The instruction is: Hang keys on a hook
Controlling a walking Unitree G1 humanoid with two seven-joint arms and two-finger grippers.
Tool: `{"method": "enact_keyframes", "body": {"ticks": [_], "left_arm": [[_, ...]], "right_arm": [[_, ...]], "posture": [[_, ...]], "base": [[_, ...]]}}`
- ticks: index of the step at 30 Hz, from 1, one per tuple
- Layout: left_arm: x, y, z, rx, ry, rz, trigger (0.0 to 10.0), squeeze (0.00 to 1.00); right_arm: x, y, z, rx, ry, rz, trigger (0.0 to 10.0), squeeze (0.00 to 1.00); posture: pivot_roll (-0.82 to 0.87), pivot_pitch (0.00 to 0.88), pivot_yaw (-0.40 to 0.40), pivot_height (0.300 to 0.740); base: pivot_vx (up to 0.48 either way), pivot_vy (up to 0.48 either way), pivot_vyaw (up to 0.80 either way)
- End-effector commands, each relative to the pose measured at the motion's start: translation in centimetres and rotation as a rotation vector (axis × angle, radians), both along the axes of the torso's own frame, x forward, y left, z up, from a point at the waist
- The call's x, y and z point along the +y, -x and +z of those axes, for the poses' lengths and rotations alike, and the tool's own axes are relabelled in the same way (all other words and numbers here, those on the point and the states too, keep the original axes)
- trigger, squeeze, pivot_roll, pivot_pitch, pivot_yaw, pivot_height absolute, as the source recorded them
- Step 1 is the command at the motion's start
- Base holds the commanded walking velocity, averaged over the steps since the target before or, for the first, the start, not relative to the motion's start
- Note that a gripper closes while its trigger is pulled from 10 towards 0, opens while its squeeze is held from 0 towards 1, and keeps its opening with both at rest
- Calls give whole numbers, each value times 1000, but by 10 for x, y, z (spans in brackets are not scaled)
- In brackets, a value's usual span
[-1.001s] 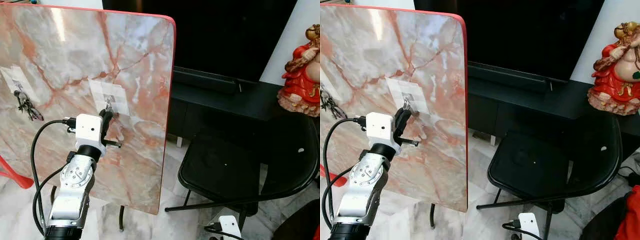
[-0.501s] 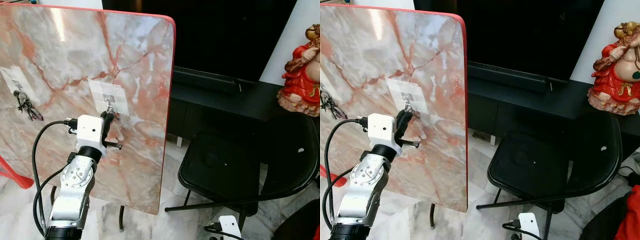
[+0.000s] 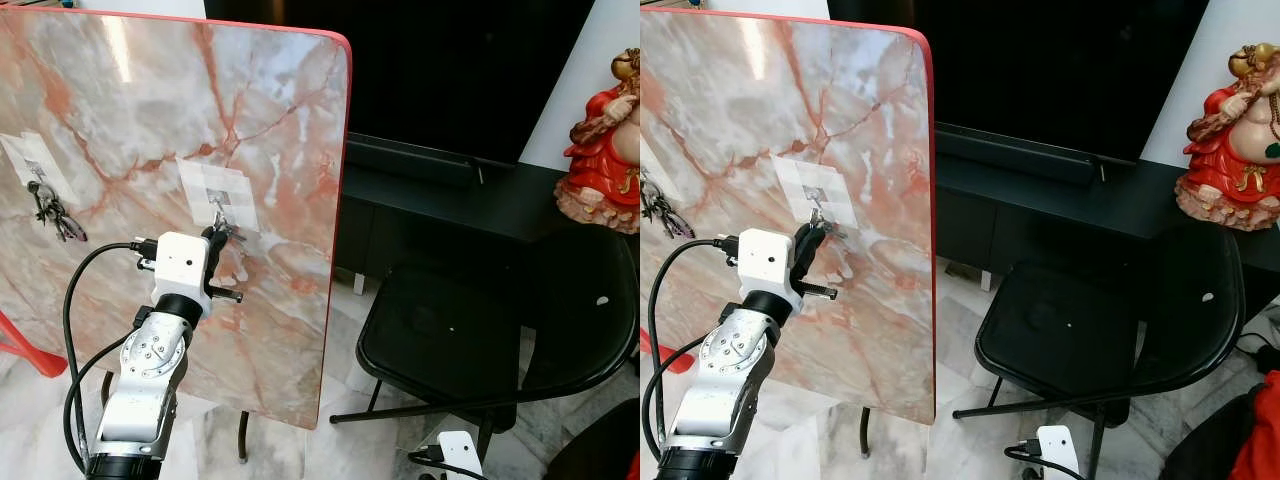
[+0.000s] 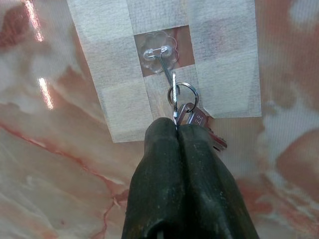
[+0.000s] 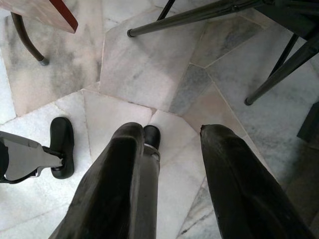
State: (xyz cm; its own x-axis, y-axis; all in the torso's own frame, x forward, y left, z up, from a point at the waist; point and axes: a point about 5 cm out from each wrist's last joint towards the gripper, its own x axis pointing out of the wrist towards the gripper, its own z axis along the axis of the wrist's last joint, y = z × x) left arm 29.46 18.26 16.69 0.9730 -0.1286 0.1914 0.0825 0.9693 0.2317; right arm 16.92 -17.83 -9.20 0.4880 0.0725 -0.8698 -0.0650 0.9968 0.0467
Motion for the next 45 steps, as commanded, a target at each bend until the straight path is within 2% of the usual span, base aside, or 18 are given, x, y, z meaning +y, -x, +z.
{"method": "enact_keyframes", "body": {"ticks": [1,4,13,20,24,28,29,36,45], "left_arm": [[-4,2,-5,35,-32,-25,10000,0],[-4,2,-5,38,-68,-28,10000,0],[-4,1,-3,-13,-400,8,10000,0],[-4,2,-4,-43,-593,36,10000,0],[-4,2,-6,-48,-672,40,10000,0],[-4,2,-7,-53,-697,45,10000,0],[-4,2,-7,-56,-695,50,10000,1000],[-1,3,-8,-58,-669,79,10000,1000],[3,8,-7,-82,-578,126,10000,1000]], "right_arm": [[-3,-2,1,-9,13,9,10000,0],[-3,-2,1,-9,12,8,10000,0],[-3,-2,1,-10,13,7,10000,0],[-3,-2,1,-13,14,8,10000,0],[-3,-2,1,-13,14,9,10000,0],[-3,-2,1,-12,14,9,10000,0],[-3,-2,1,-13,14,9,10000,0],[-3,-2,1,-13,14,7,10000,0],[-3,-1,1,-14,14,5,10000,0]], "posture": [[32,0,-66,740],[32,0,-65,740],[32,0,-66,740],[32,0,-66,740],[32,0,-66,740],[32,0,-67,740],[32,0,-67,740],[32,0,-65,740],[32,0,-66,740]], "base": [[0,0,0],[0,0,0],[0,0,0],[0,0,0],[0,0,0],[0,0,0],[0,0,0],[0,0,0],[0,0,0]]}}
